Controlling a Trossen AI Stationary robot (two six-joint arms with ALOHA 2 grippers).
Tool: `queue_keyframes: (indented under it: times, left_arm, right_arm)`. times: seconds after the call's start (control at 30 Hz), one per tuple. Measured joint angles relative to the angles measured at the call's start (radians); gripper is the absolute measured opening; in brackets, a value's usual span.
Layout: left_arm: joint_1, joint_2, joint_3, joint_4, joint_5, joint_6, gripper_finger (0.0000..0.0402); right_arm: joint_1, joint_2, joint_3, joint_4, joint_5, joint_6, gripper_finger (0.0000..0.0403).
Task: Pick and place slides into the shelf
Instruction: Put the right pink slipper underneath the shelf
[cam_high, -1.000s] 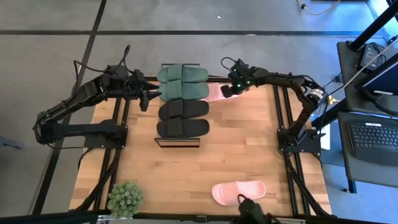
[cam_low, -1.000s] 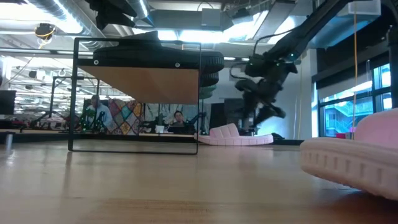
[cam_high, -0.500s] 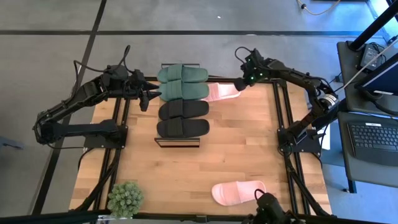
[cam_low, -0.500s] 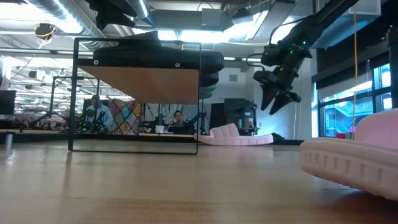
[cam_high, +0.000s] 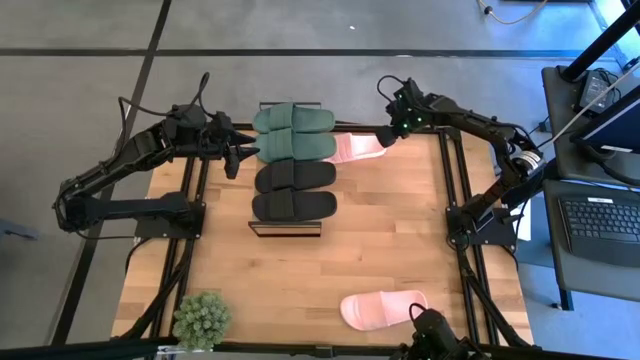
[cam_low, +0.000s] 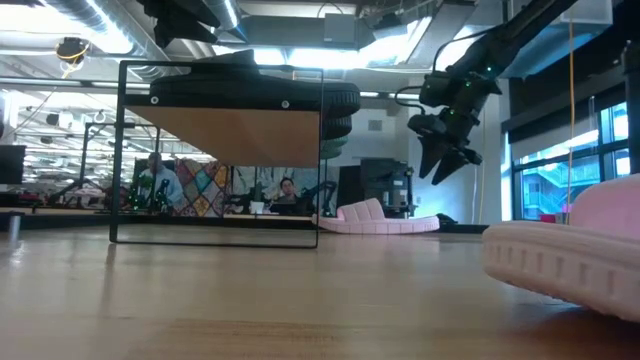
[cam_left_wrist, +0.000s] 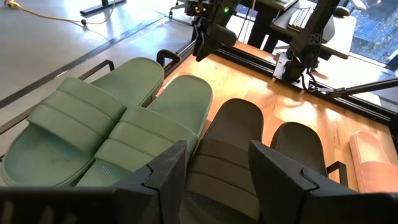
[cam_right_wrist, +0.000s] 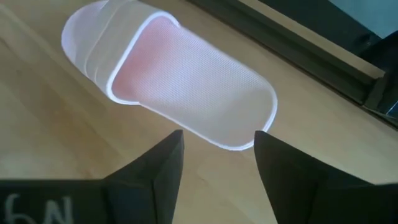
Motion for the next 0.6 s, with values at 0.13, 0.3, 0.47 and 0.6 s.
queue_keyframes:
  times: [0.13,0.3,0.47,0.6]
  left_arm:
    - [0.0,0.0,0.0,0.0,0.0,0.0,0.0165]
    - [0.0,0.0,0.0,0.0,0.0,0.0,0.0165]
    - [0.0,0.0,0.0,0.0,0.0,0.0,0.0165]
    - [0.0,0.0,0.0,0.0,0.0,0.0,0.0165]
  right_arm:
    - [-0.001,0.0,0.0,0.0,0.0,-0.022,0.0197]
    - [-0.001,0.0,0.0,0.0,0.0,-0.027,0.0197]
    - [-0.001,0.0,0.0,-0.009,0.0,-0.049,0.0197]
    - [-0.001,0.0,0.0,-0.017,0.0,-0.049,0.0197]
